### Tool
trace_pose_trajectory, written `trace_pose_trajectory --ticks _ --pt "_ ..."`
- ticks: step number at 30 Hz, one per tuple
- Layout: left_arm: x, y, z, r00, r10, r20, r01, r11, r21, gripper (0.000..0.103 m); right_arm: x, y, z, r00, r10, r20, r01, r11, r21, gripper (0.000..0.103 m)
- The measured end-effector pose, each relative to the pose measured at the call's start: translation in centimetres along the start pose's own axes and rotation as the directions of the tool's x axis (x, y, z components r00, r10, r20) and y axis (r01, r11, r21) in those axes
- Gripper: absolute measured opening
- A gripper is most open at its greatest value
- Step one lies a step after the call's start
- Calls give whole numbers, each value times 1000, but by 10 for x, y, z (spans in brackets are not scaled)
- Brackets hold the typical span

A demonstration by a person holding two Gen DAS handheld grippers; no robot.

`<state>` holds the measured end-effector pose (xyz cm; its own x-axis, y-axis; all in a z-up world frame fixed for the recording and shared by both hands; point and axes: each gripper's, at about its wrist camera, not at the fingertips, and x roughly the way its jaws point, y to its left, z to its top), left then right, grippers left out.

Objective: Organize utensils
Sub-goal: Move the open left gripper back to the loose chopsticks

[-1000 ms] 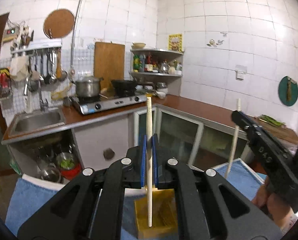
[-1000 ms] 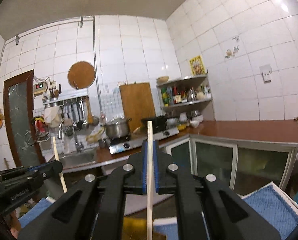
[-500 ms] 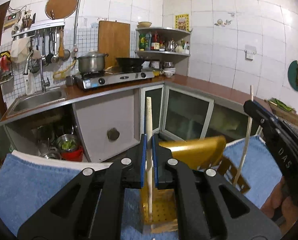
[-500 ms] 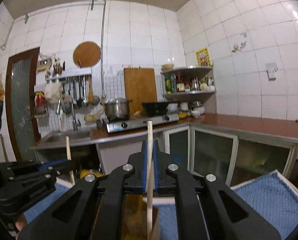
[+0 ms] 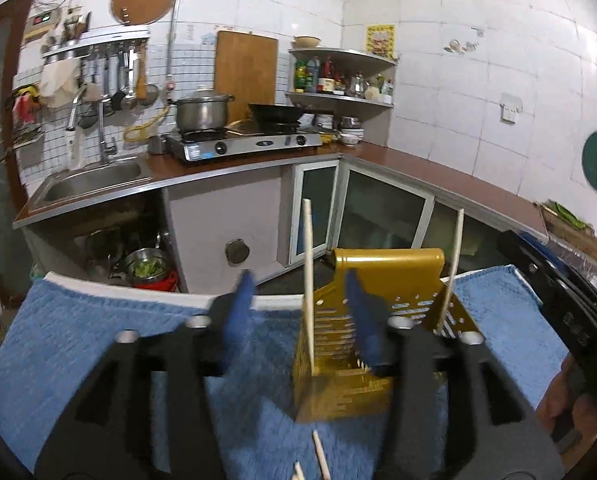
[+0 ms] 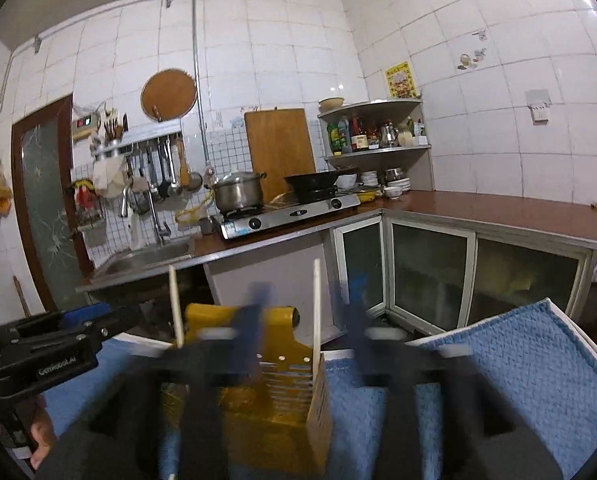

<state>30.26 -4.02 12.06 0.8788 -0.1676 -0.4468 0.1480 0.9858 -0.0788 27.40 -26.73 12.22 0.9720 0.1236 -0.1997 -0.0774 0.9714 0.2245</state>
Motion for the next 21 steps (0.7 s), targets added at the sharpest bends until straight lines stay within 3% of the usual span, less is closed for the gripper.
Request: trace_pose_trajectory --ticks 3,6,13,17,21 --pt "-23 7 -4 1000 12 -26 -12 1000 -4 70 -24 5 1 1000 -17 -23 16 1000 -15 61" --pt "-39 14 -19 997 34 -67 -35 999 -10 80 -39 9 -10 994 -41 -104 37 999 -34 61" --pt "-48 26 -70 975 43 -220 -45 999 -4 80 -55 9 -61 954 -114 -278 92 992 -88 61" --pt "-39 34 -103 946 28 -322 -42 998 -36 78 -57 3 -93 923 -133 -362 110 990 -85 61" --pt "-32 35 -128 926 20 -378 -41 998 -50 71 -54 2 -125 889 -139 -436 112 990 -87 60"
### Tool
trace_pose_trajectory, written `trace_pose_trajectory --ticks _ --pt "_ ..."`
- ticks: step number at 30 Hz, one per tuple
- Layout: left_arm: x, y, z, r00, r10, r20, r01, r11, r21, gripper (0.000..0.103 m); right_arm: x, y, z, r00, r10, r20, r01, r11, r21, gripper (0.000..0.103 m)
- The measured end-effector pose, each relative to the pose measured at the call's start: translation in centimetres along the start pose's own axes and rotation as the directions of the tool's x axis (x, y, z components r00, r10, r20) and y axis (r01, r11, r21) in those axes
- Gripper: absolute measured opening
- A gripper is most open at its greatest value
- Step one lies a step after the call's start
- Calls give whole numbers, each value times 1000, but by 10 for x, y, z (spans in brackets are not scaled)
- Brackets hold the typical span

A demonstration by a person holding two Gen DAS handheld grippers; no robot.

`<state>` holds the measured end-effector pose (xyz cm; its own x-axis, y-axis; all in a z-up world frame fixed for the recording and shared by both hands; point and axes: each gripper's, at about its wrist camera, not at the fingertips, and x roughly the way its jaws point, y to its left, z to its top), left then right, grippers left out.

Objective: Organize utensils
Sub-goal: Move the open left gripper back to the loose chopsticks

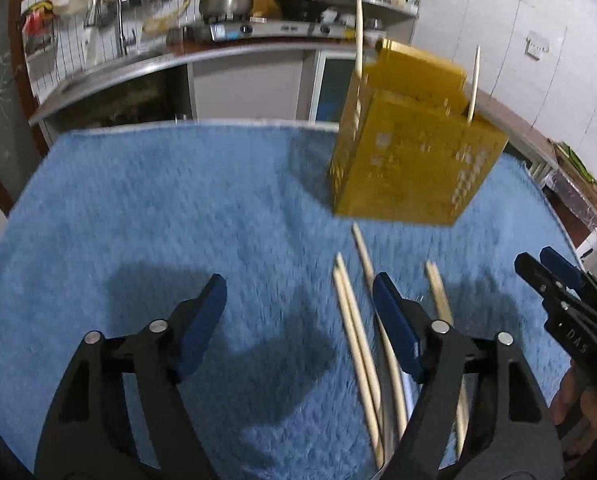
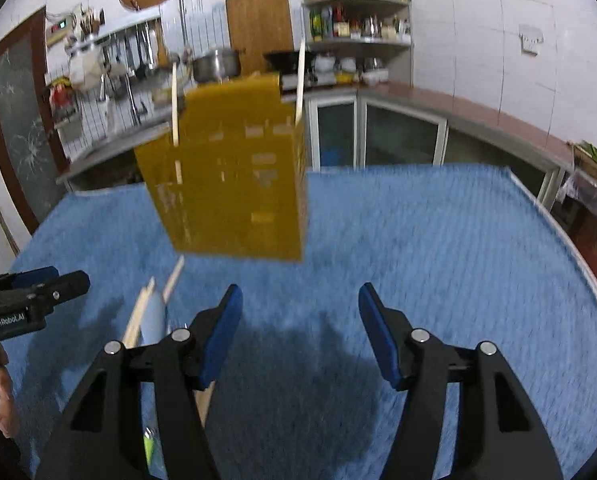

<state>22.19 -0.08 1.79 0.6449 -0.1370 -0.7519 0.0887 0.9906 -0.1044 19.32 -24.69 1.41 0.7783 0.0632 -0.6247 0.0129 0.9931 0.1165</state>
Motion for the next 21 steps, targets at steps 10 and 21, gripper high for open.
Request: trace_pose_trajectory --ticks 10,21 --pt "39 -4 -22 990 -41 -133 39 999 -22 34 21 10 -27 994 36 -105 -35 999 9 46" --pt "50 -15 -14 990 -21 -138 21 1000 -3 23 38 29 -23 980 111 -163 -109 994 22 35"
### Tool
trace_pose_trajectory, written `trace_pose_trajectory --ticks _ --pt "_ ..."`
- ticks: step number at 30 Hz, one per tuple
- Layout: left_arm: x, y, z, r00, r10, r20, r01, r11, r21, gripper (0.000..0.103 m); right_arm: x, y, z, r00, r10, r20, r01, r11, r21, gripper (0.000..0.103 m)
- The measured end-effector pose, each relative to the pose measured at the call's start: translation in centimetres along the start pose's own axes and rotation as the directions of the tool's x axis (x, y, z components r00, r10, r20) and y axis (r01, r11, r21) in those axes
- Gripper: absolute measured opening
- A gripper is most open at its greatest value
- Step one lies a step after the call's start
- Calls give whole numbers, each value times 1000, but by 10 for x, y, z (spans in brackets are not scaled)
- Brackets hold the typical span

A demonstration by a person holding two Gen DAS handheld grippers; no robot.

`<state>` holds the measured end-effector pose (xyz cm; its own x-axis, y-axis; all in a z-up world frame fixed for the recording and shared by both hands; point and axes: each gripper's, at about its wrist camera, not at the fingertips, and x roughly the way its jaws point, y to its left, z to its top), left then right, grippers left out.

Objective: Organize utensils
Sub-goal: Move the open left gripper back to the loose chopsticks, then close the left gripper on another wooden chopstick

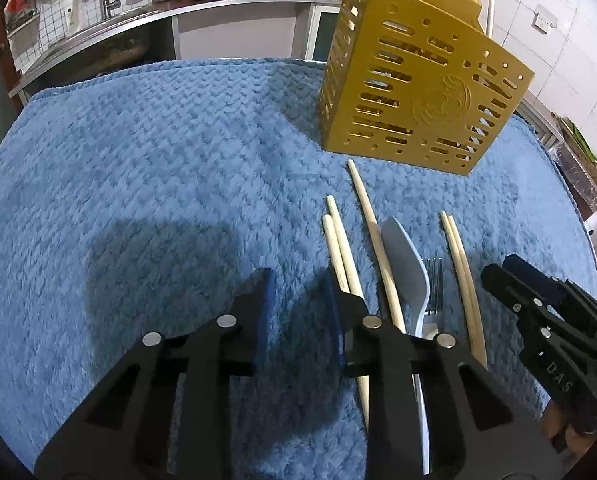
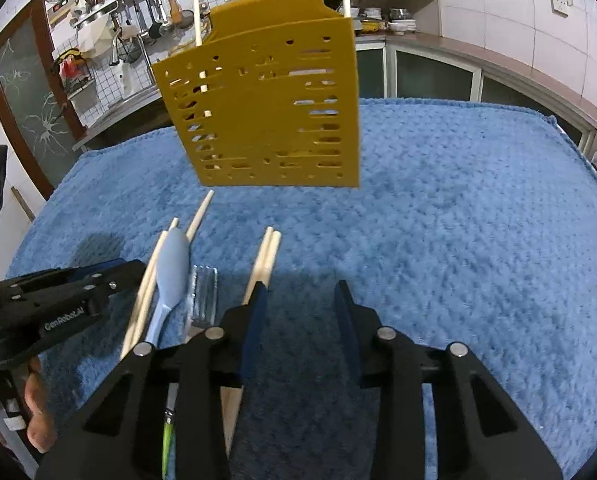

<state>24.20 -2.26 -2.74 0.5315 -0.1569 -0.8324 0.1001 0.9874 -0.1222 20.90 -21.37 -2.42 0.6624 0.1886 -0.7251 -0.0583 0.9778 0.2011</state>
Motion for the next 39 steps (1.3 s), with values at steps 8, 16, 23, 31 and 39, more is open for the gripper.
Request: trace_pose_trajectory --ticks 8,16,23,31,39 --pt "3 -8 2 999 43 2 -43 998 38 23 14 6 0 999 -12 -37 11 1000 -17 26" --pt "-1 1 6 1000 3 -1 -3 1000 0 22 3 6 5 1000 14 7 -14 1000 -4 26" --pt "-2 -11 2 1000 -11 10 11 999 36 21 12 15 4 1000 -3 -20 2 999 -35 26" --pt "5 -12 3 1000 2 0 -2 999 43 15 17 16 8 999 -16 -32 15 999 -32 24" --pt "10 -17 2 1000 25 2 -25 997 74 12 27 25 7 998 -43 -39 40 997 -71 23"
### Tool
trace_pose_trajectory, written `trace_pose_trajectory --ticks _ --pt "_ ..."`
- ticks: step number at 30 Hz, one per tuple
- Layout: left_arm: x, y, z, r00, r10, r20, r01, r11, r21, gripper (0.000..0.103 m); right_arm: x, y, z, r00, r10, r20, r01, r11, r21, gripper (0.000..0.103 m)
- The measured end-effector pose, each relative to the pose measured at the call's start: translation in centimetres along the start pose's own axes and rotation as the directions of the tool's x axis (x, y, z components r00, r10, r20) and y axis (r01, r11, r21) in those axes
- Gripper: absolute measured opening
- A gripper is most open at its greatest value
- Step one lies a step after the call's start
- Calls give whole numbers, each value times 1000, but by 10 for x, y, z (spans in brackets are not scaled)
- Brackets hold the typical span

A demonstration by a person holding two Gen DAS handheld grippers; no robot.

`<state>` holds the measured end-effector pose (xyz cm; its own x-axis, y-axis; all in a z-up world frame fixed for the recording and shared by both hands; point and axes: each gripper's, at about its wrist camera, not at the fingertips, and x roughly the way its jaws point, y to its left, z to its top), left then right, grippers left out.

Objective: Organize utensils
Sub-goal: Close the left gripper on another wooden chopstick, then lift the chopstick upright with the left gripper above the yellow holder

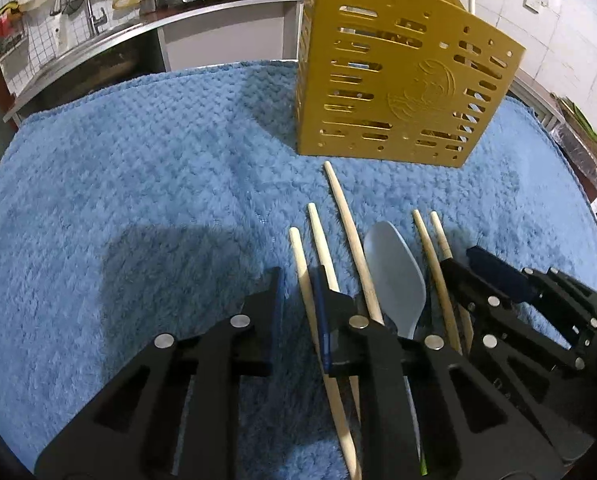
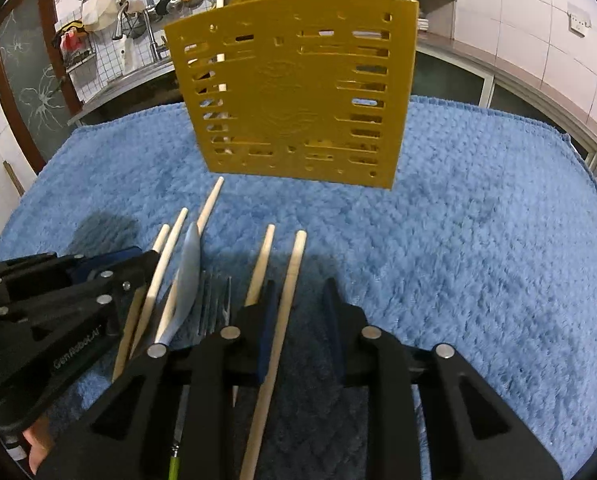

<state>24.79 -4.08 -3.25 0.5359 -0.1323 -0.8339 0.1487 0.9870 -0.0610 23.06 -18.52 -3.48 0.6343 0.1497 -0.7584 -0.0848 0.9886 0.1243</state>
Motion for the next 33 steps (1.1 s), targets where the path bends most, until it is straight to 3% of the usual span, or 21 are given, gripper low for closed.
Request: trace_pose_trajectory --ticks 2,4,21,33 --pt "-1 2 0 1000 -6 -3 6 1000 -4 11 0 -1 1 1000 15 -3 -15 1000 4 18" --pt "-1 3 1 1000 -10 -10 10 1000 -8 10 -2 -1 1 1000 23 -5 -23 1000 -6 7" --pt "5 -3 7 999 26 -28 -26 1000 7 8 5 1 9 998 32 -54 -31 999 21 8" --pt "-23 6 5 1000 -17 15 17 1000 -17 5 -18 -32 7 998 58 -12 -57 992 109 6"
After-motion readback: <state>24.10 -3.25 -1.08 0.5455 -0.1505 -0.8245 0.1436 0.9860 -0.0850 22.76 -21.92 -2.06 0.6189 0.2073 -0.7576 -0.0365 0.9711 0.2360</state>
